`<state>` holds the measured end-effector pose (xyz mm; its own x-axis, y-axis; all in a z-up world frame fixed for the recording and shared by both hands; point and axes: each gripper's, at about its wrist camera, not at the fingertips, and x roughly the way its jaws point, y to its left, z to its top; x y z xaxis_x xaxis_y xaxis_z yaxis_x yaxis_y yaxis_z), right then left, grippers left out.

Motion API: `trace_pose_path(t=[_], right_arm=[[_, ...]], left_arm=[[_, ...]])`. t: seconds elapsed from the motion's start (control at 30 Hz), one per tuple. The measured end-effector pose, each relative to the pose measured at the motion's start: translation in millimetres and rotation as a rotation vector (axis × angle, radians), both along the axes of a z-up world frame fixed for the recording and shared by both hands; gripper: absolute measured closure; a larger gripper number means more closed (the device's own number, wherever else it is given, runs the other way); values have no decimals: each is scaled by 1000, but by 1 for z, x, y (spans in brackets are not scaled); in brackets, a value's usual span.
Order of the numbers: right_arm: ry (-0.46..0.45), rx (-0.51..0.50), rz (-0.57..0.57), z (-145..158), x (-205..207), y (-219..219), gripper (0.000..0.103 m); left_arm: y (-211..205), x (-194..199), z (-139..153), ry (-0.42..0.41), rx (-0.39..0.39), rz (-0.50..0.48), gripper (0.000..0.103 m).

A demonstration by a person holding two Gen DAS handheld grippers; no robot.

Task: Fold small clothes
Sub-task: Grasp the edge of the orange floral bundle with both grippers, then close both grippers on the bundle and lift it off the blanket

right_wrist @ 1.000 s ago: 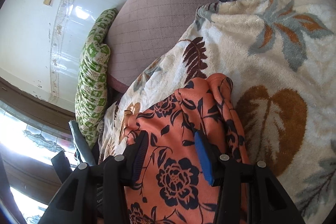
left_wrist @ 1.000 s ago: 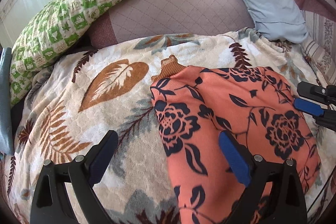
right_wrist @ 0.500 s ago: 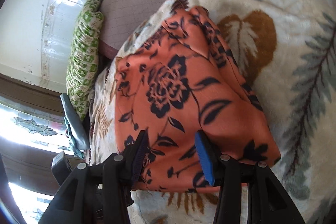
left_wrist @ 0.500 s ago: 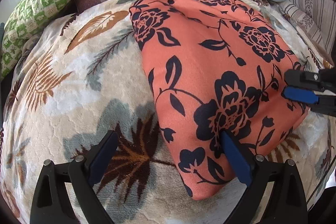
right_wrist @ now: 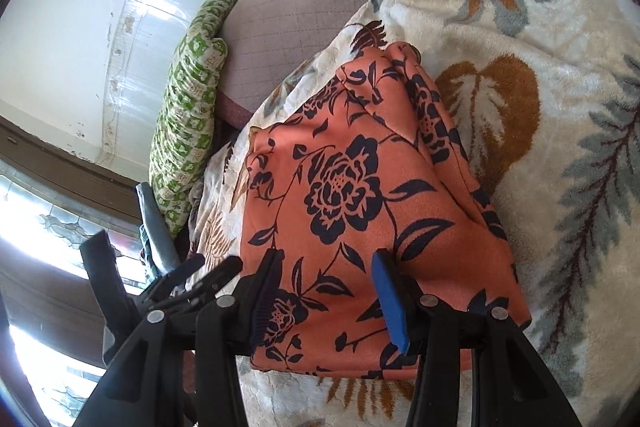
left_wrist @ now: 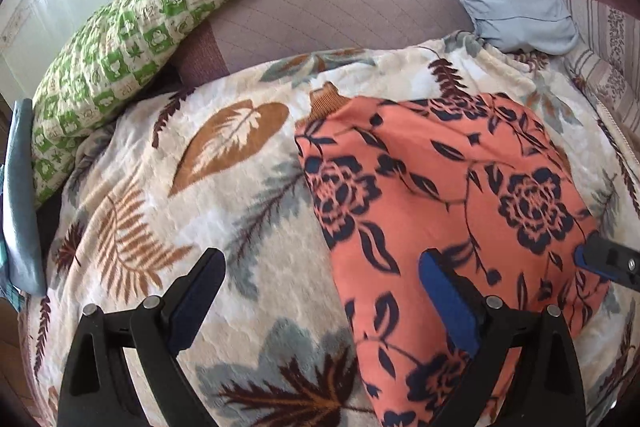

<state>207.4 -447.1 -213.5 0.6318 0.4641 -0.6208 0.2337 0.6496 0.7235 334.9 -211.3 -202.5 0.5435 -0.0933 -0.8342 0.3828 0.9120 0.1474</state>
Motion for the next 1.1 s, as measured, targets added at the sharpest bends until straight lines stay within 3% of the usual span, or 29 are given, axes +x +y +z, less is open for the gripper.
trace_pose_path(t=[0.2,0.57,0.7,0.83,1.1], right_arm=[[25,45,10,-10,14,-4,52],[51,125,48,-27,19,-10,52],[49,115,76,-27,19,-8,52],[57,134,82,-28,18,-11,52],[42,96,74,-17,18,-10,51]], left_arm=[[-16,55,-7,5,-13,69,5],[-45,131,-43,90,49,95,5],[-47,148,-47,72,84,137,4],[-38,143,-43,84,32,178,4],[-14,80,-6,61,-97,79,4]])
